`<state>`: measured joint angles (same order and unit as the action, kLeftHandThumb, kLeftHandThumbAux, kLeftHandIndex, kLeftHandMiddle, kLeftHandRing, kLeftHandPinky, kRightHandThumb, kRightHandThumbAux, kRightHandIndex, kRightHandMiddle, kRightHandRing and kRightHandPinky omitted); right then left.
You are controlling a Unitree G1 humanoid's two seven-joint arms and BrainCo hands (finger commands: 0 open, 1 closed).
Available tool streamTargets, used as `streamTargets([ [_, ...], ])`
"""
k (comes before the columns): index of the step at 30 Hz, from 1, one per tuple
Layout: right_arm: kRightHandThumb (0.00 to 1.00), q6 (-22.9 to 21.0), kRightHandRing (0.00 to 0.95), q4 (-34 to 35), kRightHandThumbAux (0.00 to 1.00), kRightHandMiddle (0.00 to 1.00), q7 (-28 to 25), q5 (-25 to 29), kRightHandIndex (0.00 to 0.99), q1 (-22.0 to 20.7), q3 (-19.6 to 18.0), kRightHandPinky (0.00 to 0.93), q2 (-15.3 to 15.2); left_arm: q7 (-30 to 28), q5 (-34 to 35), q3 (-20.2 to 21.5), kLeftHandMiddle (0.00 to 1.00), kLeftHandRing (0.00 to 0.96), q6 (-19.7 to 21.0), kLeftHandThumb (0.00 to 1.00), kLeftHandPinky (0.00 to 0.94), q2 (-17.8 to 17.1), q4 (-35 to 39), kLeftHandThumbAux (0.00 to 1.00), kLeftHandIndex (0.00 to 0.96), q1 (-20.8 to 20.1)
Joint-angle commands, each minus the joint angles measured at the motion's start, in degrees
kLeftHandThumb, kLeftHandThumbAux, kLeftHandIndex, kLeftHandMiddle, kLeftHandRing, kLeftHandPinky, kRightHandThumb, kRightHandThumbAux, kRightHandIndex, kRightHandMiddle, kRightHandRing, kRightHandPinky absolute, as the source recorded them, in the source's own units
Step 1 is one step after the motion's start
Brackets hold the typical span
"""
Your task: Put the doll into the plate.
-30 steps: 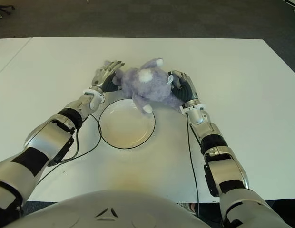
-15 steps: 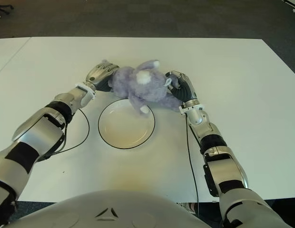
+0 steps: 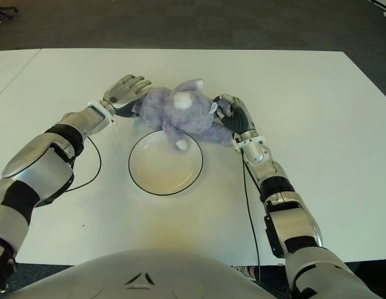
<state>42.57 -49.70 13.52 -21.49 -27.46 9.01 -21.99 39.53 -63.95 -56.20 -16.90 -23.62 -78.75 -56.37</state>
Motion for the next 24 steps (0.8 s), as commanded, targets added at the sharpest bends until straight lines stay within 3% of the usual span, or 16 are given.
streamTargets([
  [1, 0.703, -0.4, 0.883, -0.4, 0.717, 0.877, 0.2, -0.9, 0.439, -0.2, 0.1, 0.881, -0.2, 0.5, -6.0, -5.6, 0.000, 0.000, 1.5, 0.055, 0.000, -0.8, -1.5, 0.702, 0.039, 1.8],
  [6, 0.703, -0.1, 0.885, -0.4, 0.718, 0.881, 0.0, -1.0, 0.439, -0.3, -0.1, 0.882, -0.5, 2.7, -9.8, -9.9, 0.000, 0.000, 2.2, 0.040, 0.000, -1.0, -1.2, 0.699, 0.027, 0.0],
  [13, 0.702, -0.1, 0.887, -0.3, 0.718, 0.883, 0.0, -1.2, 0.439, -0.2, -0.3, 0.881, -0.7, 4.9, -11.6, -12.5, 0.000, 0.000, 2.9, 0.042, 0.000, -1.1, -1.3, 0.679, 0.040, -0.7],
  [20, 0.703, -0.7, 0.880, -0.2, 0.717, 0.880, -1.1, 0.3, 0.439, 0.1, -1.0, 0.870, -0.3, 4.0, -12.2, -14.2, 0.000, 0.000, 3.6, 0.104, 0.000, 0.4, -1.5, 0.643, 0.156, -1.6],
  [22, 0.703, -0.7, 0.880, -0.3, 0.717, 0.880, -2.1, 1.2, 0.439, 0.1, -1.3, 0.867, 0.0, 3.6, -12.0, -14.3, 0.011, 0.000, 4.1, 0.122, 0.028, 1.4, -1.7, 0.638, 0.177, -1.6],
  [23, 0.703, -0.7, 0.882, -0.4, 0.718, 0.881, -2.5, 1.6, 0.439, 0.1, -1.5, 0.869, 0.1, 3.4, -11.9, -14.2, 0.061, 0.069, 4.4, 0.152, 0.122, 1.9, -1.7, 0.636, 0.204, -1.6],
  [24, 0.703, -0.7, 0.882, -0.4, 0.718, 0.882, -2.8, 1.9, 0.439, 0.1, -1.6, 0.869, 0.1, 3.3, -11.8, -14.2, 0.074, 0.087, 4.5, 0.161, 0.146, 2.1, -1.7, 0.635, 0.210, -1.6],
])
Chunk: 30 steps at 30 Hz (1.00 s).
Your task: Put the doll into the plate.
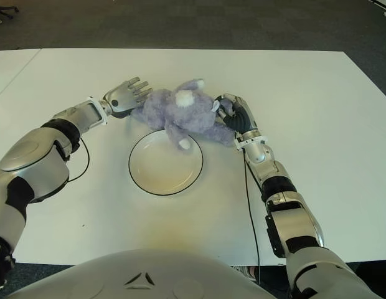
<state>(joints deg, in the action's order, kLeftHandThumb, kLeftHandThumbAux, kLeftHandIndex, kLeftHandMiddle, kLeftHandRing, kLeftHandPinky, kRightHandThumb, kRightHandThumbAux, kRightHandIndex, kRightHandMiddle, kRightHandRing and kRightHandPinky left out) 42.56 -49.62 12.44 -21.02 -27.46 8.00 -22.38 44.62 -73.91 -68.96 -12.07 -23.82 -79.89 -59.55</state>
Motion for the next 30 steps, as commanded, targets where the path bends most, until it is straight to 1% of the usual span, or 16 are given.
streamTargets([
  [1, 0.703, -0.6, 0.882, -0.5, 0.718, 0.882, -2.0, 1.8, 0.439, 0.1, -0.8, 0.869, 0.6, -2.2, -1.8, -1.4, 0.076, 0.089, 0.2, 0.163, 0.150, 3.2, -0.7, 0.634, 0.212, 1.8],
  [2, 0.703, -0.5, 0.883, -0.5, 0.718, 0.882, -2.2, 2.1, 0.438, 0.1, -0.9, 0.872, 0.6, -2.4, -1.7, -1.4, 0.174, 0.224, 0.6, 0.204, 0.282, 3.8, -0.7, 0.639, 0.249, 1.9],
  [4, 0.703, -0.2, 0.883, -0.5, 0.718, 0.882, -2.4, 2.6, 0.438, 0.1, -1.1, 0.873, 0.8, -3.4, -1.7, -1.5, 0.240, 0.294, 1.8, 0.234, 0.348, 5.5, -0.9, 0.642, 0.267, 2.2],
  [5, 0.702, -0.2, 0.883, -0.4, 0.718, 0.882, -2.4, 2.7, 0.438, 0.1, -1.2, 0.873, 0.8, -3.7, -1.6, -1.5, 0.308, 0.343, 2.2, 0.276, 0.393, 6.0, -0.9, 0.651, 0.291, 2.3],
  [6, 0.702, -0.1, 0.883, -0.1, 0.718, 0.882, -2.4, 2.8, 0.438, 0.1, -1.3, 0.872, 0.9, -4.4, -1.4, -1.3, 0.325, 0.356, 2.6, 0.288, 0.404, 7.0, -1.0, 0.653, 0.297, 2.4],
  [7, 0.703, -0.1, 0.883, 0.1, 0.718, 0.881, -2.4, 3.0, 0.438, 0.1, -1.4, 0.874, 1.0, -4.8, -1.2, -1.2, 0.380, 0.403, 2.9, 0.486, 0.453, 7.6, -1.0, 0.682, 0.356, 2.5],
  [8, 0.702, -0.1, 0.884, 0.3, 0.718, 0.880, -2.4, 3.1, 0.439, 0.1, -1.5, 0.875, 1.1, -5.6, -0.8, -0.8, 0.422, 0.439, 3.0, 0.637, 0.492, 8.3, -1.0, 0.702, 0.401, 2.6],
  [9, 0.703, -0.1, 0.884, 0.5, 0.718, 0.880, -2.4, 3.2, 0.439, 0.1, -1.6, 0.878, 1.1, -6.1, -0.5, -0.6, 0.475, 0.497, 3.1, 0.680, 0.547, 8.7, -1.0, 0.706, 0.414, 2.7],
  [10, 0.703, -0.3, 0.884, 0.8, 0.718, 0.880, -2.6, 3.4, 0.439, 0.1, -1.7, 0.878, 1.3, -7.9, 0.2, 0.1, 0.484, 0.507, 3.0, 0.687, 0.557, 9.5, -1.1, 0.706, 0.417, 2.7],
  [11, 0.703, -0.4, 0.884, 1.0, 0.718, 0.879, -2.7, 3.5, 0.439, 0.1, -1.8, 0.879, 1.3, -9.2, 0.7, 0.5, 0.557, 0.584, 3.0, 0.698, 0.624, 10.0, -1.1, 0.705, 0.421, 2.7],
  [12, 0.703, -0.6, 0.885, 1.2, 0.718, 0.879, -2.8, 3.6, 0.439, 0.1, -1.9, 0.880, 1.4, -11.0, 1.1, 0.9, 0.576, 0.604, 2.8, 0.701, 0.641, 10.6, -1.1, 0.704, 0.422, 2.6],
  [15, 0.702, -1.0, 0.884, 1.7, 0.719, 0.879, -3.2, 3.9, 0.439, 0.2, -2.2, 0.877, 1.5, -15.0, 2.9, 2.5, 0.614, 0.638, 3.4, 0.708, 0.693, 12.5, -0.9, 0.702, 0.426, 2.5],
  [17, 0.702, -1.3, 0.883, 1.9, 0.719, 0.879, -3.4, 3.9, 0.439, 0.3, -2.3, 0.876, 1.5, -16.1, 3.6, 3.1, 0.620, 0.643, 3.7, 0.708, 0.702, 13.1, -0.8, 0.702, 0.426, 2.6],
  [20, 0.703, -2.9, 0.879, 2.4, 0.719, 0.881, -6.1, 6.3, 0.438, 0.1, -3.2, 0.865, 1.7, -19.1, 7.6, 7.1, 0.656, 0.678, 4.0, 0.713, 0.740, 14.2, -0.6, 0.699, 0.430, 2.0],
  [25, 0.704, -4.3, 0.880, 3.7, 0.718, 0.882, -8.1, 8.2, 0.438, 0.3, -4.1, 0.870, 1.9, -20.2, 10.2, 10.2, 0.681, 0.701, 3.9, 0.717, 0.757, 14.6, -0.4, 0.698, 0.432, 1.6],
  [30, 0.704, -5.0, 0.882, 4.8, 0.718, 0.880, -8.1, 8.2, 0.439, 0.2, -4.7, 0.876, 1.7, -20.4, 13.1, 13.8, 0.711, 0.723, 4.5, 0.728, 0.758, 15.2, -0.3, 0.696, 0.436, 1.9],
])
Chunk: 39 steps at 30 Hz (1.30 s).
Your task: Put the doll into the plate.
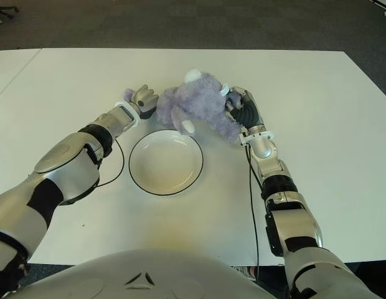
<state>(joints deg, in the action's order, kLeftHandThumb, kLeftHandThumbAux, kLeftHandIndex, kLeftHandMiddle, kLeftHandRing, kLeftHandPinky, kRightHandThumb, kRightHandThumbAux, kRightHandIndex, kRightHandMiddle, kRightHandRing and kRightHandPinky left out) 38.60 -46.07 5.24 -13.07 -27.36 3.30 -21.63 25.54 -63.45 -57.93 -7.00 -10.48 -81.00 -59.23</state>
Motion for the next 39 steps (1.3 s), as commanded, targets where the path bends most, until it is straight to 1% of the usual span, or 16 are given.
streamTargets([
  [1, 0.704, -1.1, 0.882, 1.4, 0.718, 0.880, -0.9, 0.3, 0.439, 0.1, -0.1, 0.876, 1.0, -1.5, 3.8, 3.9, 0.712, 0.723, -0.1, 0.728, 0.758, 2.2, 0.8, 0.696, 0.436, 1.8],
  [3, 0.703, -1.3, 0.880, 1.7, 0.718, 0.879, -1.1, 0.3, 0.438, 0.0, -0.2, 0.870, 0.8, -1.8, 5.4, 5.7, 0.719, 0.731, 1.1, 0.728, 0.751, 2.9, 0.7, 0.697, 0.436, 2.4],
  [5, 0.703, -1.5, 0.879, 2.0, 0.719, 0.879, -1.4, 0.5, 0.438, 0.0, -0.4, 0.867, 0.7, -1.7, 6.8, 7.4, 0.733, 0.745, 2.0, 0.729, 0.769, 3.3, 0.6, 0.697, 0.436, 3.2],
  [10, 0.702, -1.7, 0.877, 2.5, 0.720, 0.878, -1.9, 0.7, 0.438, 0.2, -0.7, 0.867, 0.7, -0.7, 8.4, 9.9, 0.745, 0.759, 2.4, 0.726, 0.763, 3.3, 0.7, 0.700, 0.436, 4.0],
  [12, 0.703, -1.9, 0.878, 2.9, 0.719, 0.879, -1.7, 0.4, 0.438, 0.4, -0.9, 0.869, 0.6, -0.2, 9.1, 11.0, 0.750, 0.764, 2.0, 0.725, 0.765, 3.2, 0.8, 0.702, 0.436, 4.1],
  [16, 0.703, -2.1, 0.880, 3.6, 0.719, 0.881, -1.8, 0.0, 0.438, 0.7, -1.1, 0.868, 0.0, 1.7, 9.9, 12.5, 0.757, 0.772, 0.4, 0.722, 0.769, 2.0, 1.3, 0.704, 0.435, 4.3],
  [20, 0.703, -1.8, 0.881, 4.4, 0.719, 0.882, -1.7, -0.4, 0.438, 1.0, -1.2, 0.869, -0.6, 2.0, 10.0, 13.2, 0.758, 0.776, -0.6, 0.718, 0.745, 0.9, 2.0, 0.705, 0.434, 2.8],
  [25, 0.703, -0.7, 0.883, 5.4, 0.719, 0.882, -0.5, -2.1, 0.438, 0.8, -1.2, 0.871, -1.7, 1.4, 9.8, 13.5, 0.764, 0.780, -2.9, 0.716, 0.730, -1.8, 3.4, 0.705, 0.435, 0.5],
  [27, 0.703, -0.8, 0.884, 6.6, 0.719, 0.882, 0.3, -3.4, 0.438, 0.6, -1.2, 0.875, -2.5, 1.3, 9.6, 13.4, 0.765, 0.779, -4.1, 0.715, 0.702, -3.0, 3.9, 0.704, 0.436, -0.4],
  [28, 0.702, -1.0, 0.885, 7.6, 0.720, 0.882, 0.8, -4.3, 0.438, 0.4, -1.2, 0.871, -3.2, 1.6, 9.4, 13.3, 0.773, 0.788, -4.8, 0.716, 0.749, -3.9, 4.2, 0.703, 0.436, -0.8],
  [29, 0.701, -1.1, 0.883, 8.2, 0.720, 0.882, 1.0, -4.8, 0.438, 0.4, -1.2, 0.867, -3.7, 1.7, 9.3, 13.3, 0.780, 0.789, -5.3, 0.719, 0.768, -4.4, 4.3, 0.702, 0.437, -1.0],
  [30, 0.701, -1.3, 0.883, 8.6, 0.720, 0.882, 1.2, -5.2, 0.438, 0.3, -1.2, 0.866, -3.9, 1.8, 9.2, 13.2, 0.781, 0.789, -5.5, 0.719, 0.771, -4.7, 4.5, 0.702, 0.437, -1.1],
  [32, 0.701, -1.7, 0.882, 10.2, 0.720, 0.881, 0.9, -5.4, 0.438, 0.6, -1.6, 0.860, -4.7, 2.4, 9.1, 13.3, 0.785, 0.790, -7.1, 0.724, 0.785, -6.4, 5.6, 0.700, 0.439, -1.8],
  [34, 0.700, -1.7, 0.881, 12.0, 0.721, 0.880, 0.7, -5.6, 0.438, 0.8, -2.1, 0.861, -5.8, 3.2, 8.6, 13.2, 0.790, 0.794, -8.7, 0.727, 0.806, -9.0, 7.8, 0.699, 0.439, -2.4],
  [36, 0.700, -1.5, 0.880, 13.2, 0.721, 0.880, 0.8, -6.0, 0.438, 1.0, -2.3, 0.862, -6.6, 3.7, 8.1, 13.0, 0.794, 0.799, -9.2, 0.729, 0.822, -10.6, 9.4, 0.699, 0.439, -2.6],
  [39, 0.699, -1.5, 0.880, 14.1, 0.721, 0.879, 0.9, -6.4, 0.438, 1.1, -2.4, 0.859, -7.2, 3.9, 7.6, 12.7, 0.801, 0.806, -9.2, 0.731, 0.835, -11.8, 10.9, 0.699, 0.440, -2.4],
])
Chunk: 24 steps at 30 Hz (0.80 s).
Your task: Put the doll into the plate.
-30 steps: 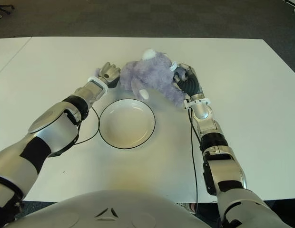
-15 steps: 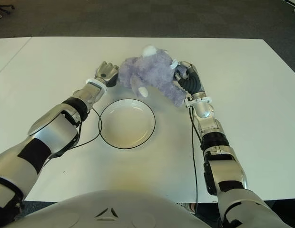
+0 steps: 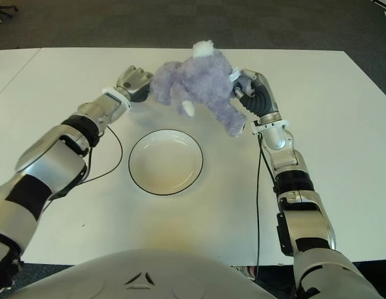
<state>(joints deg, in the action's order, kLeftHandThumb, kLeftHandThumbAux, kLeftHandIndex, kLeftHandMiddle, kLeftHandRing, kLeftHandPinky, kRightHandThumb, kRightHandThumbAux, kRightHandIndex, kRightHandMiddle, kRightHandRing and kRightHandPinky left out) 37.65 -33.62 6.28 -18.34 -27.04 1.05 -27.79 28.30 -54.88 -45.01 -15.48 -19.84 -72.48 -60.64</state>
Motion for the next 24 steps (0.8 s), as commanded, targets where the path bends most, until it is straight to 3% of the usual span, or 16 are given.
streamTargets([
  [1, 0.699, -0.6, 0.880, 1.9, 0.721, 0.879, -0.2, -1.2, 0.438, 0.8, -0.1, 0.855, -1.1, 1.1, -1.1, -0.2, 0.802, 0.807, -0.7, 0.732, 0.835, -2.6, 2.8, 0.698, 0.440, -0.9],
  [8, 0.699, -1.3, 0.879, 5.5, 0.721, 0.879, -1.9, 0.2, 0.437, 1.5, -0.9, 0.849, -2.4, 4.5, -4.3, -2.0, 0.810, 0.817, 0.7, 0.733, 0.839, -5.5, 6.0, 0.698, 0.440, -0.1],
  [20, 0.698, -2.2, 0.877, 11.2, 0.722, 0.879, -4.8, 1.1, 0.437, 3.6, -2.4, 0.844, -3.8, 7.7, -7.6, -1.7, 0.809, 0.811, 2.2, 0.730, 0.833, -9.7, 11.0, 0.699, 0.440, 0.9],
  [24, 0.698, -2.5, 0.877, 13.2, 0.722, 0.878, -6.0, 1.5, 0.437, 4.3, -3.0, 0.847, -4.3, 7.8, -7.7, -0.4, 0.809, 0.813, 1.5, 0.731, 0.840, -13.6, 16.8, 0.698, 0.440, 2.8],
])
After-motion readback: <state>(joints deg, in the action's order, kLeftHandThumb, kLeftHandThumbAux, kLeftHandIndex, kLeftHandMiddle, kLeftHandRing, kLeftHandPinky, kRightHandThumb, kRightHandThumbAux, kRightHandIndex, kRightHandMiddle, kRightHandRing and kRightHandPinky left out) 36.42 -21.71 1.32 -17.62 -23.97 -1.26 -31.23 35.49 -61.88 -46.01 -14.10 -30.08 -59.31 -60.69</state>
